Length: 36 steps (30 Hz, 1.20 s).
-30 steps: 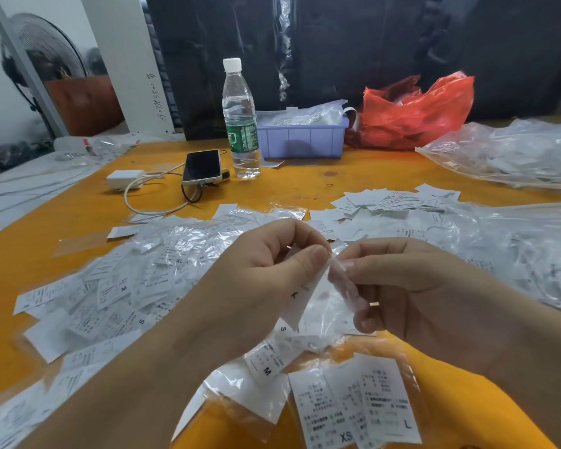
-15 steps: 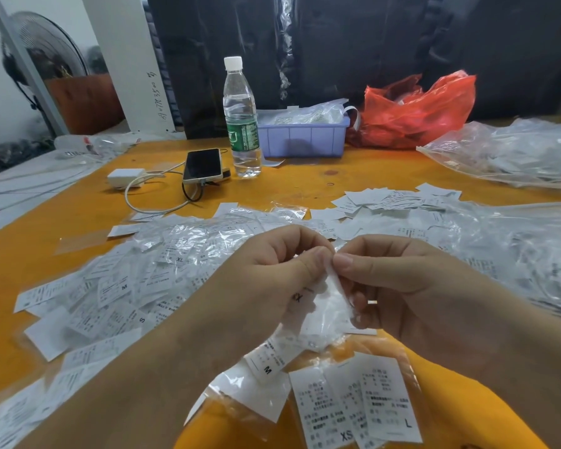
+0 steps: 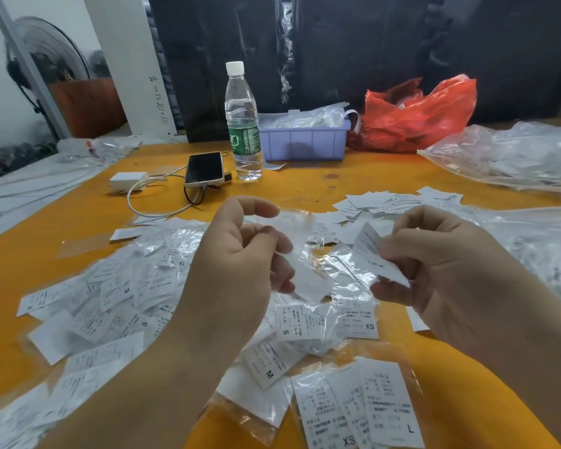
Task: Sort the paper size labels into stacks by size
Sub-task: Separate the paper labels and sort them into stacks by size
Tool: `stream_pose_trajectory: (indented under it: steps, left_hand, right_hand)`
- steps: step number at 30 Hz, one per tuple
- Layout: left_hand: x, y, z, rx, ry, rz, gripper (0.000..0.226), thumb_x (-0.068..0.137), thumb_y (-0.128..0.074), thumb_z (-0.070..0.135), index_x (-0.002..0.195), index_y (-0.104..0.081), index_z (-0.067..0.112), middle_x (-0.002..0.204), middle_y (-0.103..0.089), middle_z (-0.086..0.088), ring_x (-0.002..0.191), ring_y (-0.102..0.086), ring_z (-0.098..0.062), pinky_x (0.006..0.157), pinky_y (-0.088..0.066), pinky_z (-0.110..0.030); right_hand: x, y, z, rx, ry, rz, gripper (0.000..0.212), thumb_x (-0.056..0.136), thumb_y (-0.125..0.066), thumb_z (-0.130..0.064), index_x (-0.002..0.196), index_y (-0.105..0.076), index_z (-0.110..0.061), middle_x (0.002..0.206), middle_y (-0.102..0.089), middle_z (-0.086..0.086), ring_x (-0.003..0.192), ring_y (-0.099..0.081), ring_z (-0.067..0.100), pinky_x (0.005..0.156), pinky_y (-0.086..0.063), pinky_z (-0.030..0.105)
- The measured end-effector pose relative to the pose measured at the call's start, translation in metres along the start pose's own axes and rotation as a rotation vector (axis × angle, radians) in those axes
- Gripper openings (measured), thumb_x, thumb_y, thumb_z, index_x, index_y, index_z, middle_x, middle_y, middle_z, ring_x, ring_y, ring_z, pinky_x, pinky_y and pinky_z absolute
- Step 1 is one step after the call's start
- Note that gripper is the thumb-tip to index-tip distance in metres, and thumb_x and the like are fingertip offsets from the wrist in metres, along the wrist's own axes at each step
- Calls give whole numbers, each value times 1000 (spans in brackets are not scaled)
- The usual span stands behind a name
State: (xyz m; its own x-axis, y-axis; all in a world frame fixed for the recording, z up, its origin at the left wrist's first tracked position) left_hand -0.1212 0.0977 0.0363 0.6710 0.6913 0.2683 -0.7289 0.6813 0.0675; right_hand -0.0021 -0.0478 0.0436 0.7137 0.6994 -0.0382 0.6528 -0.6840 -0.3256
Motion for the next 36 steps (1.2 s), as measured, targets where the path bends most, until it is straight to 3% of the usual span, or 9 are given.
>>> stream_pose_trajectory:
  steps: [4, 7, 10, 14, 19, 23, 29, 36]
  left_hand:
    - [-1, -1, 0, -66, 42, -72, 45, 93, -40, -6, 71, -70, 18, 61, -62, -3, 53, -62, -16, 50, -56, -29]
    - [-2, -3, 0, -104, 43, -105, 26, 88, -55, 12, 70, -72, 19, 65, -64, -5, 58, -66, -18, 55, -59, -34]
    - [-4, -3, -1, -44, -6, -135, 13, 89, -68, 20, 76, -71, 21, 66, -68, -5, 60, -70, -20, 59, -61, -33]
    - [-6, -5, 1, -47, -35, -174, 12, 86, -70, 11, 77, -71, 19, 67, -69, -6, 60, -70, -20, 55, -58, -25]
    - [-10, -10, 3, -18, -65, -278, 12, 83, -71, 6, 78, -69, 17, 66, -67, -1, 58, -66, -15, 51, -56, -24]
    - [-12, -15, 2, 0, -80, -325, 21, 83, -72, 1, 91, -65, 19, 69, -66, -1, 61, -66, -15, 52, -56, -25]
    - [-13, -16, -1, 22, -97, -369, 27, 84, -73, 5, 101, -63, 24, 74, -67, -2, 64, -65, -15, 55, -56, -26]
    - [-13, -18, -3, -1, -71, -391, 30, 76, -70, 17, 104, -64, 24, 73, -66, 3, 65, -65, -14, 55, -57, -27]
  right_hand:
    - [2, 0, 4, -42, -1, -21, 39, 81, -50, 17, 58, -67, -9, 56, -58, 6, 43, -57, 14, 38, -48, 27]
    - [1, -3, 5, -48, 0, -53, 23, 63, -69, 14, 72, -69, -7, 66, -59, 11, 50, -60, 18, 41, -49, 27]
    - [1, -1, 7, -69, 17, -48, 42, 50, -74, 1, 91, -67, -6, 80, -60, 15, 56, -63, 21, 44, -51, 30]
    - [-3, -2, 1, -115, 112, -37, 36, 61, -73, 2, 95, -65, -10, 87, -64, 11, 58, -65, 22, 46, -54, 31]
    - [-6, -1, -5, -260, 354, 34, 26, 81, -67, 9, 94, -61, -13, 77, -68, 6, 62, -70, 26, 46, -54, 29]
    - [-11, -2, -7, -366, 537, 78, 31, 87, -64, 6, 100, -58, -20, 82, -70, 5, 71, -72, 26, 49, -58, 31]
    - [-13, -1, -9, -415, 607, 67, 32, 87, -64, 5, 104, -58, -22, 84, -72, 2, 70, -71, 26, 59, -60, 42]
    - [-9, 1, -9, -361, 605, 6, 36, 85, -65, 5, 107, -57, -22, 81, -72, 3, 72, -69, 30, 58, -60, 31]
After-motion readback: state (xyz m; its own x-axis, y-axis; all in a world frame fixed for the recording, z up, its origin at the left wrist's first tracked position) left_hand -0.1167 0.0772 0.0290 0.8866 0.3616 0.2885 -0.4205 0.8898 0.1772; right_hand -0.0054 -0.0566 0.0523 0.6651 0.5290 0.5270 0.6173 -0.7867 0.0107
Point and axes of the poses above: each hand's wrist, its own x-axis towards the middle knuckle, its own y-axis out of the back of the hand, z = x × y, the point moved 2 cm from there along x, towards the middle knuckle
